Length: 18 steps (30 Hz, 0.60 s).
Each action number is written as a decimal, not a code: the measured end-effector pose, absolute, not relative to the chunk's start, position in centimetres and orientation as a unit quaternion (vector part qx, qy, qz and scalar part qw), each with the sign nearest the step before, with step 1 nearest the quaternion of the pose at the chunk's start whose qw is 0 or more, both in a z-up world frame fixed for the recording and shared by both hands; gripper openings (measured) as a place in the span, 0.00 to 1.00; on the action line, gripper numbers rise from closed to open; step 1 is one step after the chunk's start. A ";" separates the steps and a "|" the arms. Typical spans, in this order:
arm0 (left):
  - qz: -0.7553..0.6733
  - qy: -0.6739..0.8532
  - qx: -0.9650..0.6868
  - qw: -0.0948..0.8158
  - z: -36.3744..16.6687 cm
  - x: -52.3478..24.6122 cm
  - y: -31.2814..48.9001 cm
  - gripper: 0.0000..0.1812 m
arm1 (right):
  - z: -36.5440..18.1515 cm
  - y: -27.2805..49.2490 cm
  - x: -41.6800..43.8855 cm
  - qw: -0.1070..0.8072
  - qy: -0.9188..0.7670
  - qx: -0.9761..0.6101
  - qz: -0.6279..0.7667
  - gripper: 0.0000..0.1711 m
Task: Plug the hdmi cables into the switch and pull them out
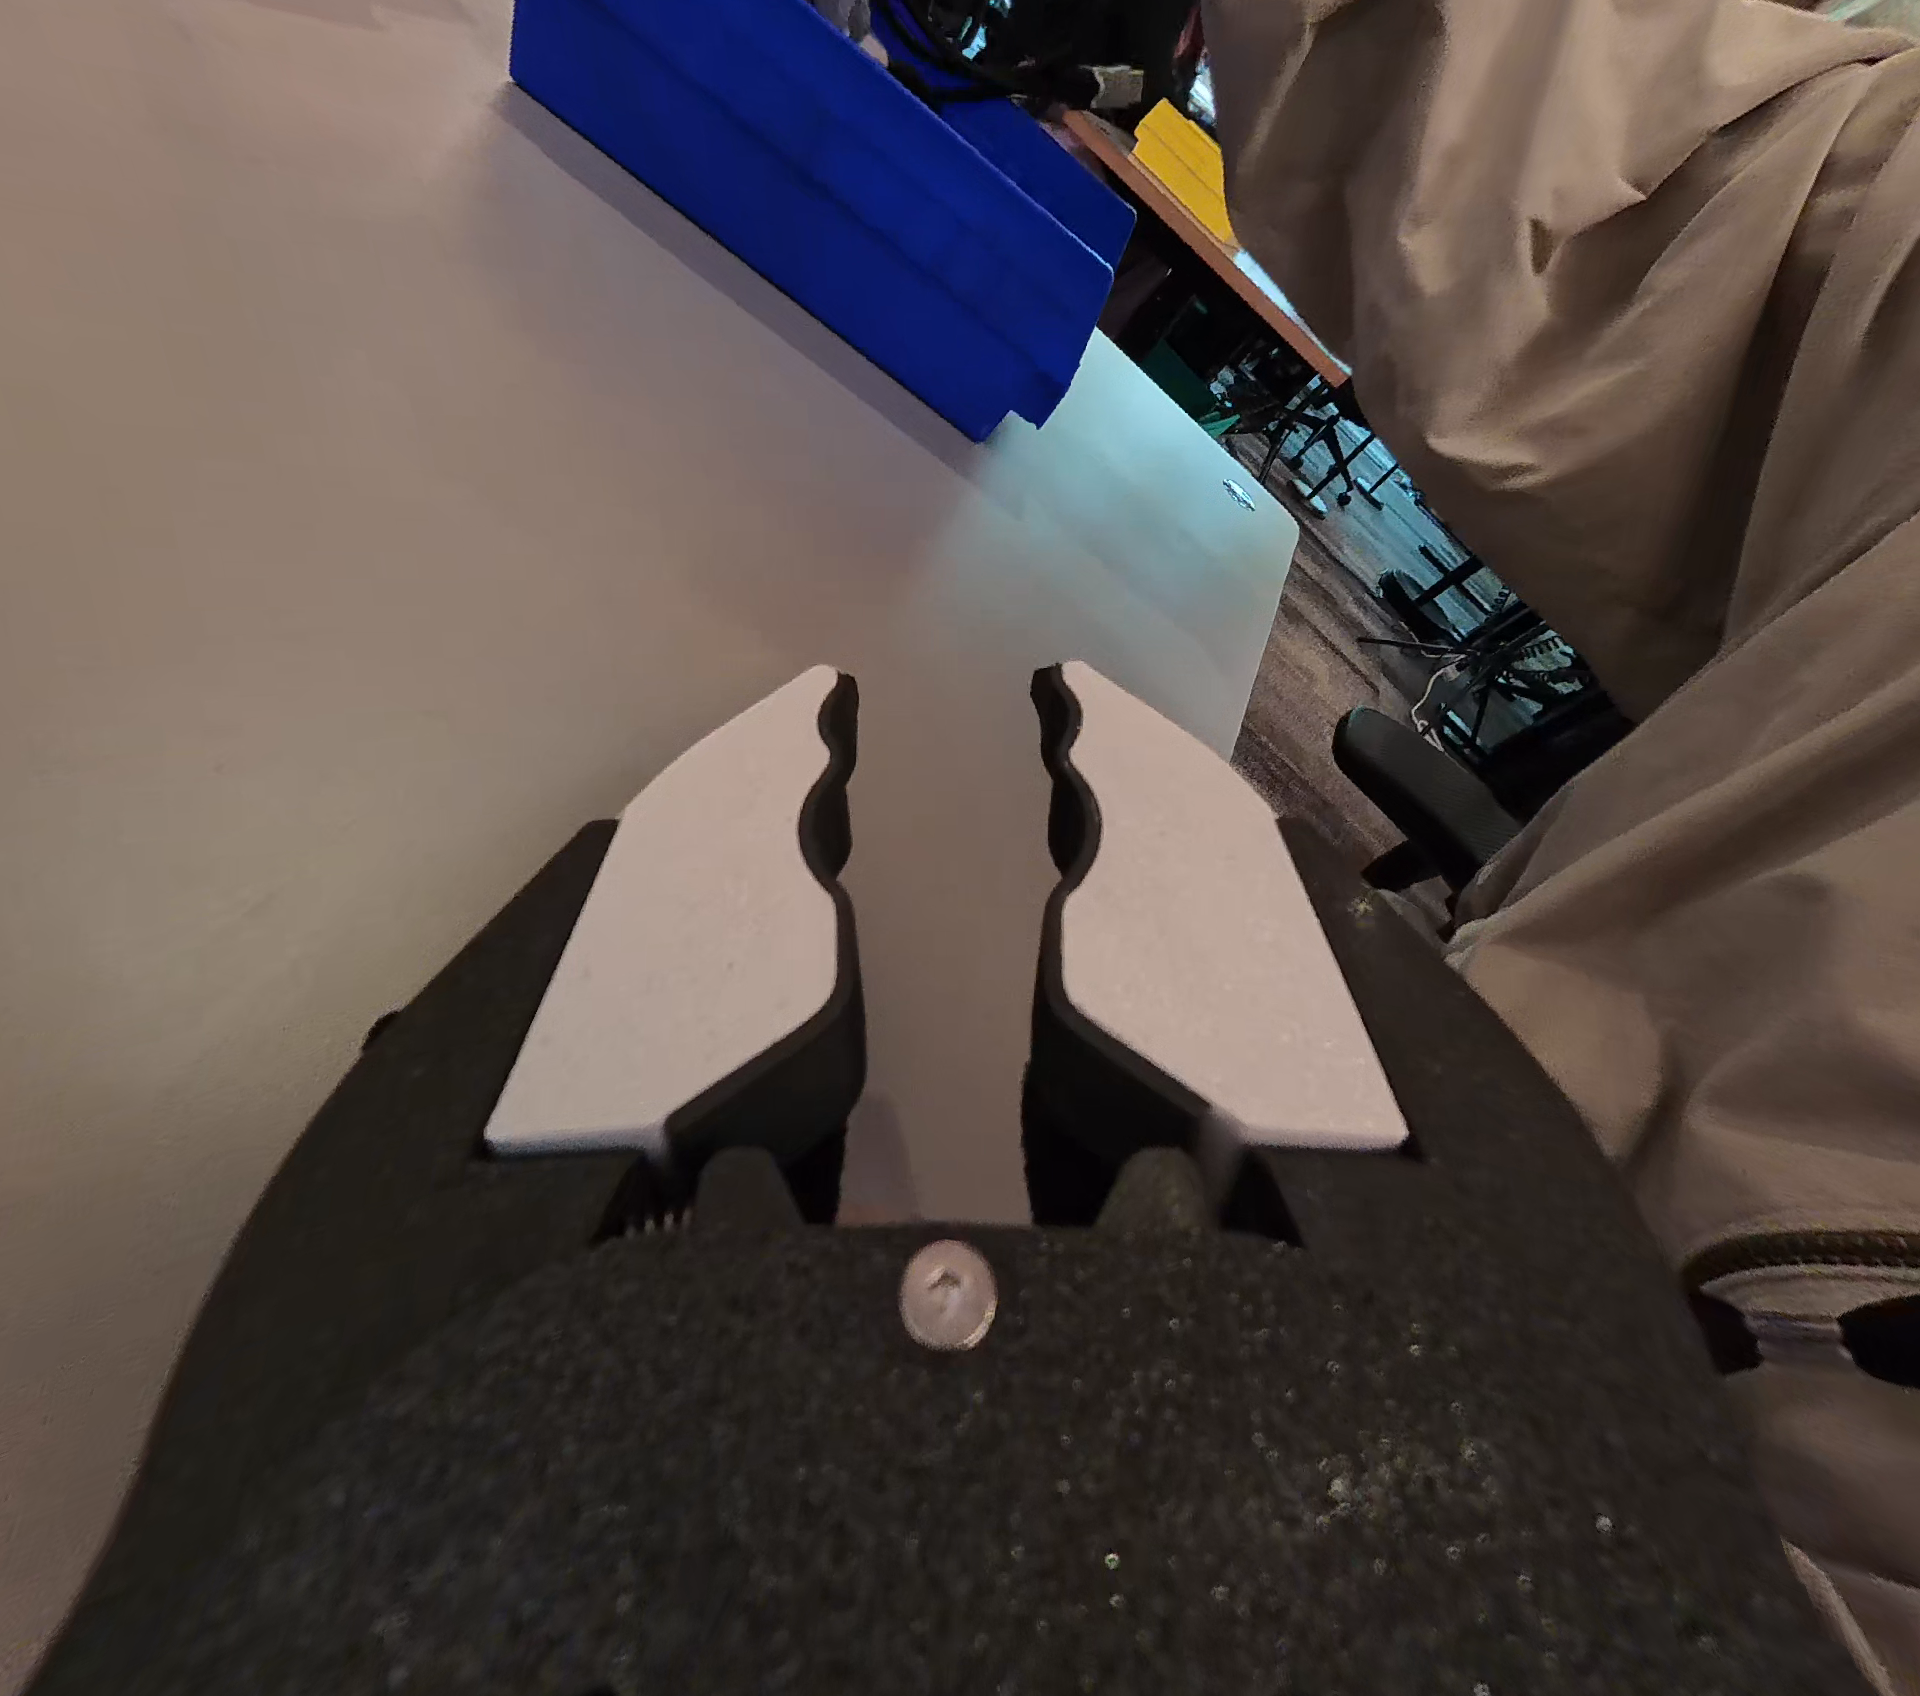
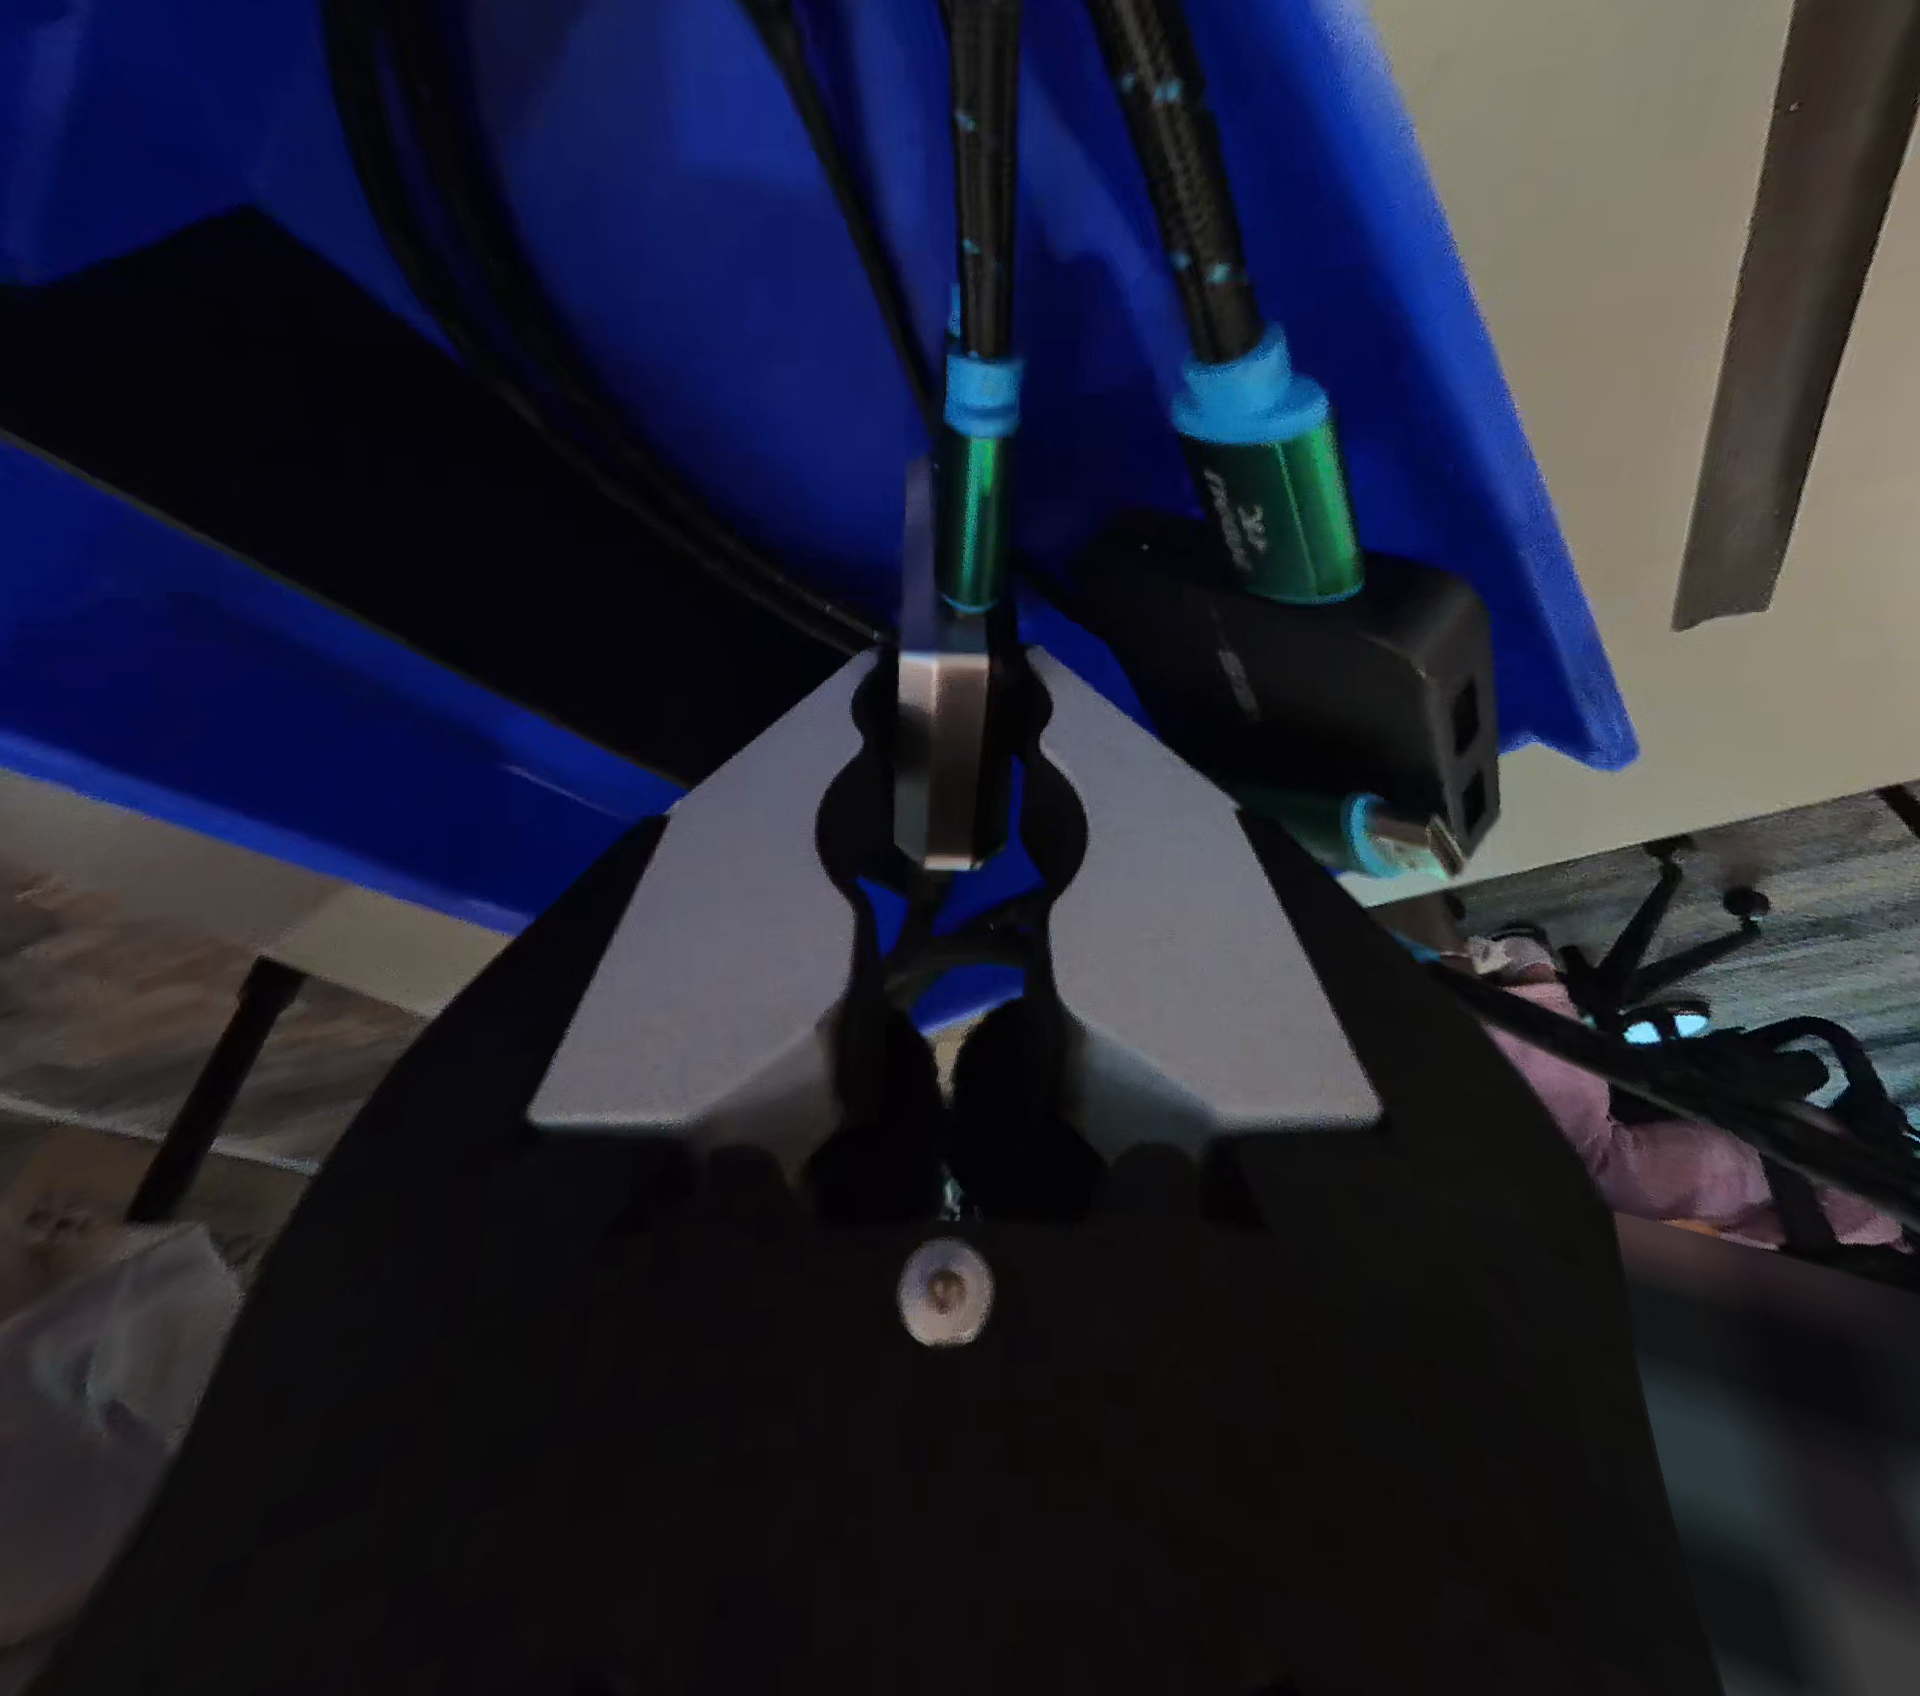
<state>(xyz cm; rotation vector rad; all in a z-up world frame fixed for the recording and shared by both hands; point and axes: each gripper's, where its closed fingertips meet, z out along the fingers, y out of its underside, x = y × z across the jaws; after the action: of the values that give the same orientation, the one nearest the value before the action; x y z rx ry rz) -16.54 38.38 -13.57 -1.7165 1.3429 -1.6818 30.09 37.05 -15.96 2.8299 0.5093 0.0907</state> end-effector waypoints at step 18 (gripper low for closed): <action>-0.397 0.476 -0.622 0.479 -11.7 -18.2 45.4 0.28 | -7.8 39.6 26.2 -0.239 0.072 0.966 0.073 0.42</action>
<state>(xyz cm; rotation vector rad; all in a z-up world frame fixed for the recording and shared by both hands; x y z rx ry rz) -18.16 45.37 -11.73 -1.5176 1.1622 -0.9698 26.19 39.64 -7.75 3.6043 0.2682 0.2731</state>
